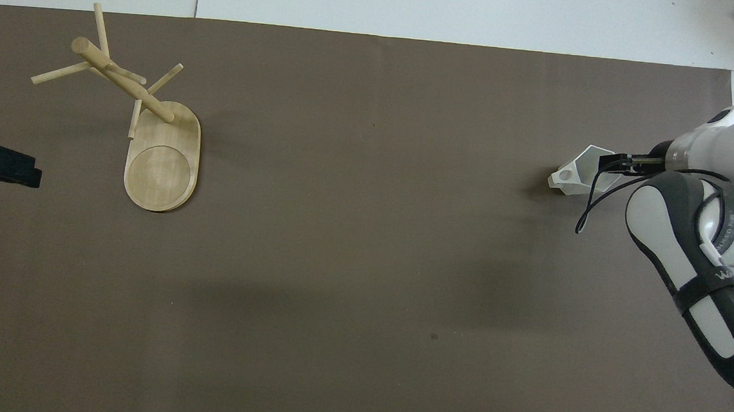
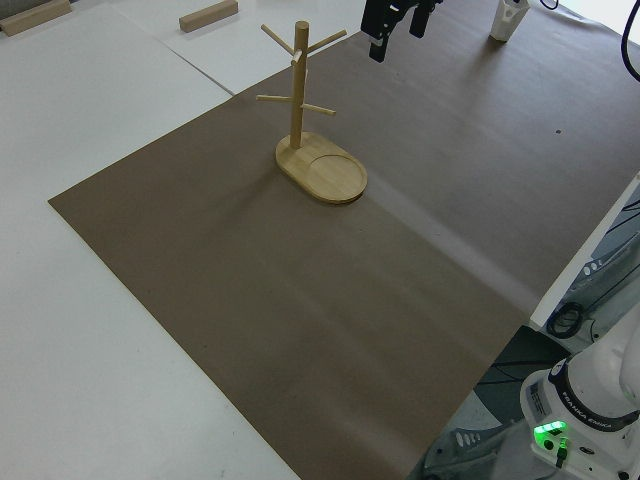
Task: Hang cup on rack
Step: 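Reach the right gripper to the white cup and grasp it, then carry the cup toward the left gripper while the left gripper reaches out, then close the left gripper on the cup while the right gripper holds it, then open the right gripper and withdraw while the left gripper holds the cup, then move the cup with the left gripper onto a peg of the wooden rack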
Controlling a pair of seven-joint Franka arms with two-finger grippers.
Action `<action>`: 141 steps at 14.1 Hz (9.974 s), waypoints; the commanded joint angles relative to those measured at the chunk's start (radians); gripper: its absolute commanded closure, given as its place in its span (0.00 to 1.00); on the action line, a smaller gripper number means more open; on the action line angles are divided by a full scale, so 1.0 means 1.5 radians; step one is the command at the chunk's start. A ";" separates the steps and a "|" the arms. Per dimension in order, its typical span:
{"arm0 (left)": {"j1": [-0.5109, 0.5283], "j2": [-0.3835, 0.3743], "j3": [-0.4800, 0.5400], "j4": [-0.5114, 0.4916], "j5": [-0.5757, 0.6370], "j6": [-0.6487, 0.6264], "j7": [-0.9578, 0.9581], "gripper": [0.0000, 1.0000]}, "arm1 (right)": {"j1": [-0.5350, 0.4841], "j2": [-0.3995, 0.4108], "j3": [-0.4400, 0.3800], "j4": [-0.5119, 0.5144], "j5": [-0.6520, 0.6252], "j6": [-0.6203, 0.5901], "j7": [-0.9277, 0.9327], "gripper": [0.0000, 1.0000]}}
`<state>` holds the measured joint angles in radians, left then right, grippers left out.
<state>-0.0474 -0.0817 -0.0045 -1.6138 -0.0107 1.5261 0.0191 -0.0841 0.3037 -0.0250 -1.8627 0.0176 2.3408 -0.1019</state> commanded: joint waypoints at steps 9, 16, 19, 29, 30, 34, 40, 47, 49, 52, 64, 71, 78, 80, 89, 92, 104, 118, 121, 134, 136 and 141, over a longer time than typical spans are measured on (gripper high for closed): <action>0.004 -0.009 -0.001 -0.009 0.006 -0.001 0.001 0.00 | -0.005 0.001 0.018 -0.009 0.010 0.015 0.015 0.16; 0.003 -0.019 -0.001 -0.027 0.006 -0.007 0.004 0.00 | -0.005 0.001 0.019 -0.003 0.008 0.013 0.016 0.49; 0.003 -0.019 -0.002 -0.026 0.006 -0.010 0.001 0.00 | -0.005 0.001 0.019 -0.003 0.008 0.014 0.017 0.65; 0.017 -0.027 0.002 -0.039 0.010 -0.024 -0.066 0.00 | -0.006 0.001 0.023 0.016 0.007 -0.006 0.017 1.00; 0.016 -0.027 0.001 -0.038 0.010 -0.023 -0.091 0.00 | -0.006 0.000 0.024 0.017 0.007 -0.007 0.016 1.00; 0.010 -0.030 -0.001 -0.047 -0.013 -0.028 -0.263 0.00 | -0.006 -0.004 0.054 0.091 0.010 -0.105 0.018 1.00; 0.020 -0.053 0.002 -0.087 -0.115 -0.031 -0.472 0.00 | -0.007 -0.017 0.107 0.218 0.061 -0.257 0.018 1.00; 0.071 -0.056 0.002 -0.127 -0.288 0.003 -0.676 0.00 | -0.007 -0.031 0.174 0.219 0.286 -0.237 0.020 1.00; 0.081 -0.024 0.002 -0.128 -0.359 0.011 -0.720 0.00 | -0.007 -0.032 0.217 0.218 0.329 -0.237 0.023 1.00; 0.081 -0.017 0.002 -0.175 -0.457 0.061 -0.771 0.00 | -0.008 -0.031 0.274 0.219 0.390 -0.236 0.028 1.00; 0.033 -0.007 -0.006 -0.293 -0.758 0.202 -0.848 0.00 | -0.008 -0.021 0.478 0.210 0.429 -0.056 0.176 1.00; 0.021 -0.005 -0.010 -0.284 -0.781 0.210 -0.885 0.00 | -0.001 -0.007 0.516 0.194 0.429 0.040 0.197 1.00; 0.020 0.003 -0.013 -0.265 -0.811 0.246 -0.933 0.00 | -0.001 -0.006 0.520 0.193 0.429 0.046 0.206 1.00; 0.021 0.002 -0.034 -0.263 -0.818 0.273 -0.945 0.00 | 0.002 -0.005 0.522 0.192 0.429 0.071 0.214 1.00; 0.021 0.003 -0.043 -0.261 -0.828 0.296 -0.952 0.17 | 0.001 0.000 0.532 0.191 0.429 0.080 0.217 1.00; 0.021 0.001 -0.044 -0.257 -0.820 0.295 -0.941 1.00 | 0.001 0.000 0.532 0.189 0.428 0.080 0.217 1.00; 0.025 -0.007 -0.045 -0.258 -0.820 0.291 -0.905 1.00 | -0.009 0.000 0.531 0.189 0.418 0.037 0.240 0.53; 0.054 -0.017 -0.040 -0.277 -0.768 0.314 -0.961 1.00 | -0.024 -0.070 0.292 0.289 0.282 -0.328 0.262 0.00; 0.060 -0.019 -0.039 -0.290 -0.767 0.342 -1.055 1.00 | -0.024 -0.067 0.271 0.341 0.021 -0.468 0.256 0.00; -0.039 -0.041 -0.046 -0.420 -0.767 0.673 -1.295 1.00 | -0.020 -0.159 0.019 0.172 -0.052 -0.451 0.037 0.00; -0.041 -0.039 -0.046 -0.436 -0.767 0.706 -1.295 1.00 | -0.020 -0.159 0.017 0.173 -0.052 -0.455 0.038 0.00; -0.037 -0.024 -0.046 -0.437 -0.767 0.729 -1.286 1.00 | -0.020 -0.159 -0.001 0.203 -0.041 -0.446 0.044 0.00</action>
<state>-0.0975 -0.1074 -0.0792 -2.2492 -1.1710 2.5979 -1.8938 -0.1212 0.0846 -0.0157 -1.5548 -0.0580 1.6605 -0.0401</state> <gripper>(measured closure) 0.339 0.000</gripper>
